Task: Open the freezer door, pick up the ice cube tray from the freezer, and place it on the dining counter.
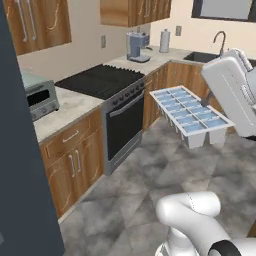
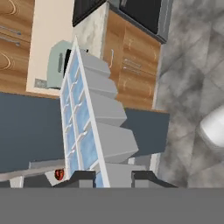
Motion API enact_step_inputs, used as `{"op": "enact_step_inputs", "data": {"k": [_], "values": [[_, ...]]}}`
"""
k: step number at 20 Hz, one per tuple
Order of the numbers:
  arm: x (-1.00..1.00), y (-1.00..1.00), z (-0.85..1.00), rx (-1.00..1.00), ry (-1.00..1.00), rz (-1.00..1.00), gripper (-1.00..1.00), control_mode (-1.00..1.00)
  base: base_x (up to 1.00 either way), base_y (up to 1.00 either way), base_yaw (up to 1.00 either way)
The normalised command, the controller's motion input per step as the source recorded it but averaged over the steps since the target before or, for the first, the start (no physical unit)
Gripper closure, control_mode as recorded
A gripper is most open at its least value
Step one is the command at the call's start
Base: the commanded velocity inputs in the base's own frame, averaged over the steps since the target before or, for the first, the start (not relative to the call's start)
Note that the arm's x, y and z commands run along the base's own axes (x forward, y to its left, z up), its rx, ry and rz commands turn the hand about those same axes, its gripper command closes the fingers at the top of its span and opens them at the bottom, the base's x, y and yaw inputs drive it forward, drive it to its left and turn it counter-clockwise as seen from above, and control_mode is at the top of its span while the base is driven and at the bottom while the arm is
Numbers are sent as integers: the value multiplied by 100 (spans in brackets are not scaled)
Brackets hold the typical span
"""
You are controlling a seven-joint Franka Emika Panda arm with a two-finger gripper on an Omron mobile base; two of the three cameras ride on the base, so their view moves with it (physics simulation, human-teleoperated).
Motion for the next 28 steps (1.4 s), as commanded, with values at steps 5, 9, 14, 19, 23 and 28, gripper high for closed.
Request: {"op": "enact_step_inputs", "data": {"k": [5, 9, 14, 19, 23, 28], "values": [[0, 0, 0, 0, 0, 0, 100, 100, -2, -20, -56], [0, 0, 0, 0, 0, 0, 100, 100, 0, -7, -58], [0, 0, 0, 0, 0, 0, 100, 100, -7, 0, -60], [0, 0, 0, 0, 0, 0, 100, 100, -3, 4, -64], [0, 0, 0, 0, 0, 0, 100, 100, 9, 42, -60], [0, 0, 0, 0, 0, 0, 100, 100, 26, 55, -52]]}}
